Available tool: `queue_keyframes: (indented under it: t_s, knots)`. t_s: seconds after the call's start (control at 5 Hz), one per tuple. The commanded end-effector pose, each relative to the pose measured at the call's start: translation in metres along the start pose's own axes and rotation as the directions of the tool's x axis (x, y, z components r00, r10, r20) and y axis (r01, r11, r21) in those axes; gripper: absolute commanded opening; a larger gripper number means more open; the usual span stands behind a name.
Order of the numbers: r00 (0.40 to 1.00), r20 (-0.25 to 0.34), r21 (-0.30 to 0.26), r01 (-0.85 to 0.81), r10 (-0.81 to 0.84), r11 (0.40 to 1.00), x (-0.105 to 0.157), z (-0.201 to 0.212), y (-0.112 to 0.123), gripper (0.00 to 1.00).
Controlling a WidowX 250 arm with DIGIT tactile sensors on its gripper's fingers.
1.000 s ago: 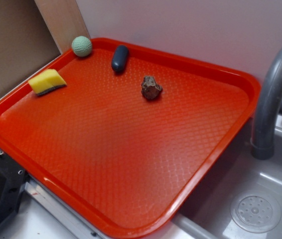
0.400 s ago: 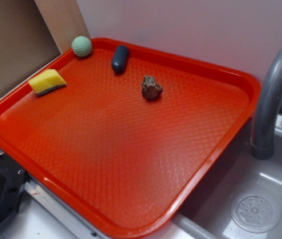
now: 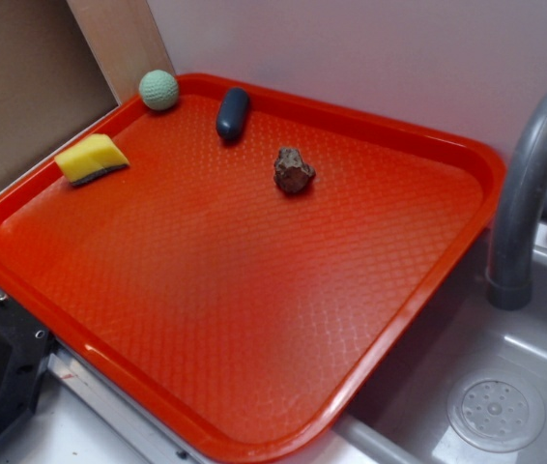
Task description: Grab the yellow cloth.
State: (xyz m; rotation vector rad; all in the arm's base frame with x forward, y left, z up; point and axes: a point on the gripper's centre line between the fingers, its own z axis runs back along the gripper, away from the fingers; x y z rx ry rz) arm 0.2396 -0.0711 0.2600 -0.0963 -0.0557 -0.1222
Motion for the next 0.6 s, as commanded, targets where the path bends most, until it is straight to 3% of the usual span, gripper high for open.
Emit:
queue_keyframes:
  t_s: [0.0,0.2,0.4]
  knots:
    - [0.998,0.055,-0.007,-0.001,0.001,1.0,0.0079,0.0166,-0.0033,0.0]
    - [0.998,0.055,-0.007,-0.001,0.001,1.0,0.0079,0.0166,-0.0033,1.0]
    - [0.998,0.055,-0.007,-0.001,0.001,1.0,0.0079,0.0166,-0.0033,1.0]
